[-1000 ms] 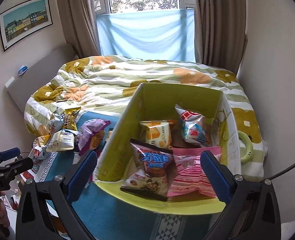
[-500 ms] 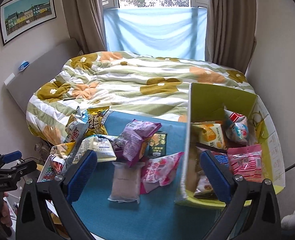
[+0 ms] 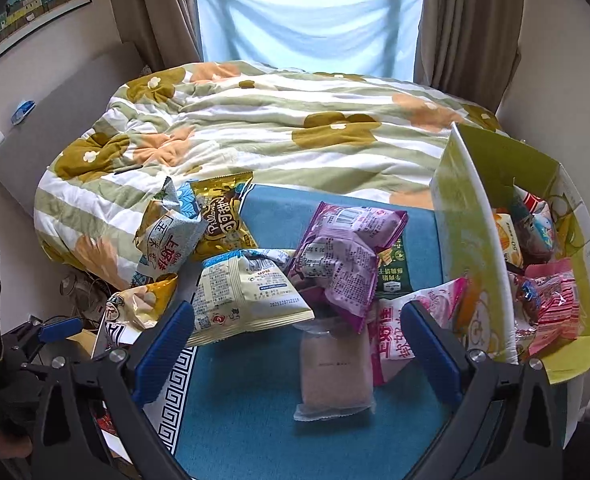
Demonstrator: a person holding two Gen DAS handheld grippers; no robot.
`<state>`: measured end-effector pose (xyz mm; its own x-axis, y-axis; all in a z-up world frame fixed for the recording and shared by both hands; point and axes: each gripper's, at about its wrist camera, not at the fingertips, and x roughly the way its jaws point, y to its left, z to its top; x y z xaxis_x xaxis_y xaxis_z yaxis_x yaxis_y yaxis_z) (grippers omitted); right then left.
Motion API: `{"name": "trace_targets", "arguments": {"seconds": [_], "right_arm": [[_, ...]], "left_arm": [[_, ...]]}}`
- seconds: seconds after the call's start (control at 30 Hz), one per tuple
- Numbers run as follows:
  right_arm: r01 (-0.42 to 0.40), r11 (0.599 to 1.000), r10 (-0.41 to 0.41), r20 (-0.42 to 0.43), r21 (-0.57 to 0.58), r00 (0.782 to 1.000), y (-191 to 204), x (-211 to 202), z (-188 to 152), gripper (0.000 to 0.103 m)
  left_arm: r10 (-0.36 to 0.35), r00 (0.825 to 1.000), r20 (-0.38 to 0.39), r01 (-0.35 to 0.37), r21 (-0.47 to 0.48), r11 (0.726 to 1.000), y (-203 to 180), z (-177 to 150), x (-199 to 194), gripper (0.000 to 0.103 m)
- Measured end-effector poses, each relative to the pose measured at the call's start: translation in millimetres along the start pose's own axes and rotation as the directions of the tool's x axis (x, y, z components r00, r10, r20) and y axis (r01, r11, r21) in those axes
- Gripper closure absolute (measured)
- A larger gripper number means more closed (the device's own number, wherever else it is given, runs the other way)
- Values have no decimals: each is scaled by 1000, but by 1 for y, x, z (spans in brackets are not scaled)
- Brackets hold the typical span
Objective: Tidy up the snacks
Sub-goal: 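Move both tools back over the remaining snacks on the table, then grasp the yellow chip bag with the left tool while the right tool grasps the biscuit pack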
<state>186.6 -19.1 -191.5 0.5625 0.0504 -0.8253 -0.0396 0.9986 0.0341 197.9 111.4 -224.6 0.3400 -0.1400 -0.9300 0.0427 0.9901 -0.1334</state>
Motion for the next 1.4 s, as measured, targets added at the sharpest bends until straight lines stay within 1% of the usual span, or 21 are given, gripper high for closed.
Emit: {"name": "trace_targets", "arguments": {"seconds": [0.1,0.2,0.33,0.37,0.4,0.47,0.53,0.6,0.83,0.9,1.0,1.07,1.17,1.33,1.4], "right_arm": [[-2,999,1,-19,-38,1000,6,16,2,0],[-36,997,34,-31,-63,999,10,31,7,0],[-64,993,60,-48,-94,997,16,49,14,0],[-74,992,69,-54,-98,996,17,54,15,0],[-85,991,79,-61,-102,995,18,58,16,0],[-99,989,91,-76,-111,993,20,67,18,0],[-108,987,97,-93,-122,991,21,76,19,0],[-115,985,102,-105,-131,989,23,83,21,0],[-129,979,109,-124,-161,986,32,96,21,0],[-131,976,109,-132,-173,985,34,101,21,0],[-128,973,101,-144,-191,984,38,108,21,0],[-123,971,91,-158,-207,983,42,112,22,0],[-135,967,96,-182,-218,979,44,117,22,1],[-132,965,85,-208,-225,974,46,126,22,1],[-142,966,91,-227,-217,970,46,131,20,5]], "left_arm": [[58,998,-2,-58,9,998,-4,0,12,5],[105,994,-4,-105,18,994,-9,2,22,5],[141,990,-20,-140,39,989,-12,6,36,5],[152,988,-24,-151,43,988,-14,6,38,8],[155,988,-29,-154,44,987,-14,7,40,14],[151,988,-37,-150,45,988,-16,7,44,20],[170,985,-31,-168,61,984,-19,6,44,21],[177,984,-29,-175,69,982,-21,6,44,24],[162,986,-33,-160,67,985,-22,5,41,34],[149,988,-38,-147,58,987,-22,4,39,37],[110,992,-57,-108,31,994,-17,5,38,40],[82,994,-66,-82,2,997,-11,5,37,41],[67,995,-70,-69,-16,998,-4,6,36,41],[64,995,-74,-65,-18,998,-3,4,36,41],[64,995,-75,-65,-16,998,-3,4,35,41]]}}
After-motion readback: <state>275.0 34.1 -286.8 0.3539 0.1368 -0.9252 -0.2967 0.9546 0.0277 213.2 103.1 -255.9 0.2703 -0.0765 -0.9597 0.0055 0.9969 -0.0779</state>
